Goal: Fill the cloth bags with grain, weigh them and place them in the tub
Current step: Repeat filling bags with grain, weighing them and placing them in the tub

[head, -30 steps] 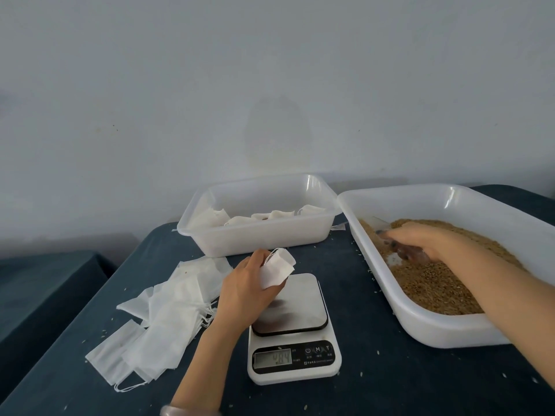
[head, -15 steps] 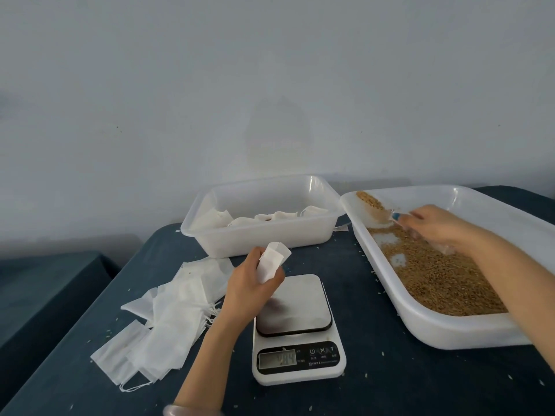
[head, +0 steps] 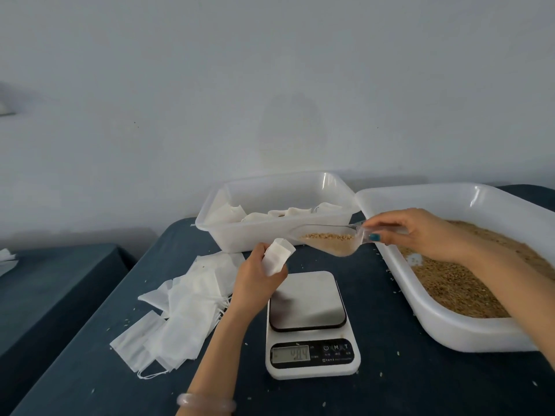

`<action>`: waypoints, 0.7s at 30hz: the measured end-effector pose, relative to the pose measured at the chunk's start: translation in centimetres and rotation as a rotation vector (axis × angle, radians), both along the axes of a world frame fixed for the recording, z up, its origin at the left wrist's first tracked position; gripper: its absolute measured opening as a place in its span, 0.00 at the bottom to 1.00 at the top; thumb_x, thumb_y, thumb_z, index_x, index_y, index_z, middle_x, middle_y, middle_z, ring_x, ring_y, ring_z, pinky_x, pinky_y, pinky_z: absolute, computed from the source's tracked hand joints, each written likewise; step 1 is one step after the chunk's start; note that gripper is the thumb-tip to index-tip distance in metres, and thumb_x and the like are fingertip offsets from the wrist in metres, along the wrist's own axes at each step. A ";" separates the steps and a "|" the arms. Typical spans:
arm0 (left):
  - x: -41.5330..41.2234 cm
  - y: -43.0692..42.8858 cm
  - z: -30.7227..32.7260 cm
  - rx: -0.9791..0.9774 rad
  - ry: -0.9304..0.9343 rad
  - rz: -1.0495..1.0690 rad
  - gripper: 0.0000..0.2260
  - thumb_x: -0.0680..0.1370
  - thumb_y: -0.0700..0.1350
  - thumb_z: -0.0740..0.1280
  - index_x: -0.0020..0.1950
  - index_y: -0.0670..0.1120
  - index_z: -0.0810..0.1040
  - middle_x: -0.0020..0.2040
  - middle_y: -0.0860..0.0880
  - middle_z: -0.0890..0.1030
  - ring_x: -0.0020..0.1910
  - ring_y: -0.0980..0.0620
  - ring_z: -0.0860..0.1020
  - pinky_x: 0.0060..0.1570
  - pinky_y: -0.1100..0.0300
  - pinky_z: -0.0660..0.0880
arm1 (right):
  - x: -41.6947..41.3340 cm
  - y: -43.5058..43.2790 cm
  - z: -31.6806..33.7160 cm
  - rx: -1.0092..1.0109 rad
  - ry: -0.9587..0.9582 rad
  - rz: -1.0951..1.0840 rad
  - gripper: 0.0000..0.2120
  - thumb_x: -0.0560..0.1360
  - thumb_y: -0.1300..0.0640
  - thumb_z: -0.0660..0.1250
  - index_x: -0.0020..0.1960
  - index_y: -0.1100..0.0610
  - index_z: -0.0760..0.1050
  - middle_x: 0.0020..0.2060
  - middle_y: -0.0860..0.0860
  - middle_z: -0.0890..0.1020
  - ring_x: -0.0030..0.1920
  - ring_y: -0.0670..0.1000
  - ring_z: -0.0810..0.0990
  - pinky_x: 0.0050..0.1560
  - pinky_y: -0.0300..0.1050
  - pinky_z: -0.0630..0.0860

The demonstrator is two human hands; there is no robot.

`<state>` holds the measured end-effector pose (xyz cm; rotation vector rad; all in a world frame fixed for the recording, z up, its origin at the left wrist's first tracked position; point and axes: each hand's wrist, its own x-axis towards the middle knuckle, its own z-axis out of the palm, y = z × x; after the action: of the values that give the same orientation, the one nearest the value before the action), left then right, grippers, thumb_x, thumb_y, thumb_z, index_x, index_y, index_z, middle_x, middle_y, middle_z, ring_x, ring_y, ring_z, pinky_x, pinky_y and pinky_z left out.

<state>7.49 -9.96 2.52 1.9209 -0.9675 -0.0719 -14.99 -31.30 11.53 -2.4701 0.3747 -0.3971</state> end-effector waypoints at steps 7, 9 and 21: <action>0.0 -0.3 -0.3 0.040 -0.092 -0.019 0.15 0.73 0.46 0.72 0.44 0.59 0.66 0.40 0.57 0.77 0.40 0.61 0.75 0.34 0.72 0.69 | -0.3 0.0 0.4 -0.232 0.014 -0.022 0.18 0.70 0.41 0.64 0.59 0.39 0.79 0.50 0.35 0.82 0.51 0.37 0.80 0.56 0.43 0.77; 0.0 -0.3 -0.4 0.041 -0.112 -0.035 0.15 0.73 0.48 0.73 0.43 0.59 0.66 0.40 0.58 0.77 0.42 0.65 0.75 0.35 0.72 0.68 | -0.2 0.1 0.8 -0.319 0.020 -0.013 0.19 0.71 0.40 0.63 0.59 0.40 0.80 0.49 0.35 0.82 0.47 0.37 0.79 0.56 0.44 0.76; -1.0 -0.1 -0.2 0.051 -0.167 -0.150 0.21 0.73 0.55 0.74 0.59 0.59 0.67 0.47 0.64 0.75 0.46 0.59 0.75 0.39 0.72 0.70 | 1.2 1.8 4.3 -0.865 -0.025 0.030 0.22 0.74 0.35 0.51 0.59 0.36 0.78 0.46 0.32 0.79 0.49 0.38 0.77 0.72 0.48 0.53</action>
<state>6.48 -10.11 2.27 1.9213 -1.2320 -0.0233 -13.76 -29.46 15.85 -3.2934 0.1632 -0.6842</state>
